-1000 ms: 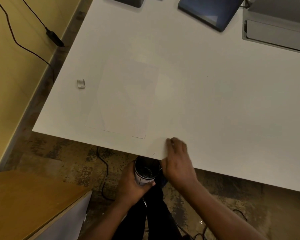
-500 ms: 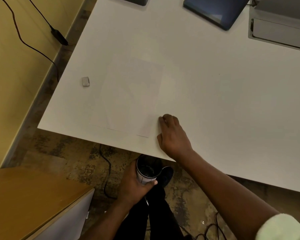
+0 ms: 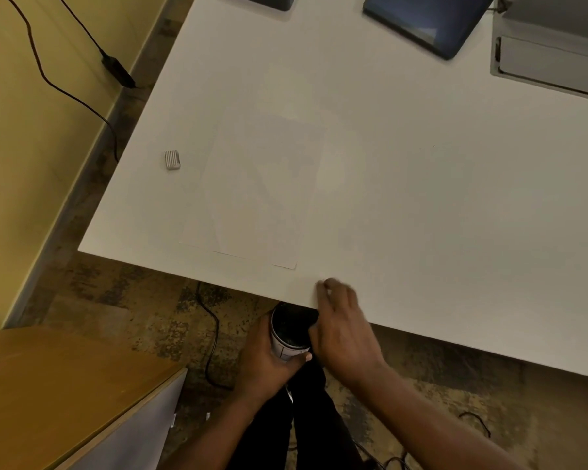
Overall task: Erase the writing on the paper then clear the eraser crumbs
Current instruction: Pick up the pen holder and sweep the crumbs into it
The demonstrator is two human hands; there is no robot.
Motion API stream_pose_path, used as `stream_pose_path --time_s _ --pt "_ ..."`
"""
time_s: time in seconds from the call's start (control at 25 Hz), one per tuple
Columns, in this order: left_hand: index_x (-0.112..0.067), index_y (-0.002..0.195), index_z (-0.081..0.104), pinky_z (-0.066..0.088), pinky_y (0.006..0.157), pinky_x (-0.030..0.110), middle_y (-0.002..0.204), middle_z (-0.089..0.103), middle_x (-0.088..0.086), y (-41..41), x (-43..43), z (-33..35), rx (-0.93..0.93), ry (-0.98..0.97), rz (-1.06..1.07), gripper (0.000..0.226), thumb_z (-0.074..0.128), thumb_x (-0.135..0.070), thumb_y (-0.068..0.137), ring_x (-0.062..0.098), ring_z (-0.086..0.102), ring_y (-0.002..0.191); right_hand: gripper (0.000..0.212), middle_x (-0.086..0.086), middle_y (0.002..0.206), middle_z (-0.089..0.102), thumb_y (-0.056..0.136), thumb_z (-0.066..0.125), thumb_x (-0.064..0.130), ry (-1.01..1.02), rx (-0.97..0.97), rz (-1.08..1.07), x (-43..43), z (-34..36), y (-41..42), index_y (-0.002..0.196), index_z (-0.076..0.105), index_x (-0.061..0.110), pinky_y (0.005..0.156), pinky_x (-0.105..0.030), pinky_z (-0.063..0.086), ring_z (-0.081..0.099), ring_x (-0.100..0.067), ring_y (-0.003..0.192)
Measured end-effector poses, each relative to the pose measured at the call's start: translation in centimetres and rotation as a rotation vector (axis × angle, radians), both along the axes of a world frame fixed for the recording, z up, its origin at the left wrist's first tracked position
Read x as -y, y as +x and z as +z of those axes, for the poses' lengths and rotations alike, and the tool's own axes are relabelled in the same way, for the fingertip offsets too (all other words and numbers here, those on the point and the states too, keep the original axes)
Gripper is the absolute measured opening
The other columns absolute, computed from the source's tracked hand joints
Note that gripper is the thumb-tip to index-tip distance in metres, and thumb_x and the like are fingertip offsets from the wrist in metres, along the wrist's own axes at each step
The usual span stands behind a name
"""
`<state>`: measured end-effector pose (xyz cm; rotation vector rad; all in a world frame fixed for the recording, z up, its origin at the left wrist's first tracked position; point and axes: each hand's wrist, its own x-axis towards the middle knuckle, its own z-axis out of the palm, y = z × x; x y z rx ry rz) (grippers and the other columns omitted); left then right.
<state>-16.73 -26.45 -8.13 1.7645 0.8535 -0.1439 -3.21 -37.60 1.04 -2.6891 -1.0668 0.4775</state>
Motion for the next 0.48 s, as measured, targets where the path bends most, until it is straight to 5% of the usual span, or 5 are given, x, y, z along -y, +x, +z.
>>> stream_pose_path --time_s 0.12,0.28,0.48 --pt "-0.048 0.132 0.048 0.051 0.092 0.015 0.128 0.063 -0.016 0.3 -0.2 0.4 -0.008 -0.002 -0.005 0.077 0.08 -0.065 0.064 0.0 0.063 0.117 0.058 -0.023 0.129 0.053 0.086 0.051 0.022 0.047 -0.057 0.22 0.1 0.8 -4.0 0.134 0.049 -0.01 0.101 -0.042 0.048 0.051 -0.035 0.117" --pt "-0.037 0.143 0.048 0.054 0.1 0.027 0.137 0.061 -0.014 -0.1 -0.3 -0.1 0.022 -0.005 -0.021 0.098 0.088 -0.067 0.059 0.003 0.06 0.125 0.061 -0.024 0.13 0.051 0.08 0.06 0.015 0.031 0.006 -0.068 -0.7 -0.1 -0.4 0.134 0.048 -0.01 0.101 -0.038 0.048 0.047 -0.034 0.119" --pt "-0.051 0.131 0.048 0.048 0.087 0.004 0.126 0.063 -0.02 0.2 -0.5 0.8 0.025 -0.016 -0.026 0.078 0.084 -0.06 0.062 -0.011 0.06 0.115 0.057 -0.019 0.129 0.052 0.083 0.054 0.021 0.064 -0.042 0.155 -0.4 0.1 -2.3 0.133 0.051 -0.006 0.1 -0.04 0.049 0.05 -0.031 0.117"
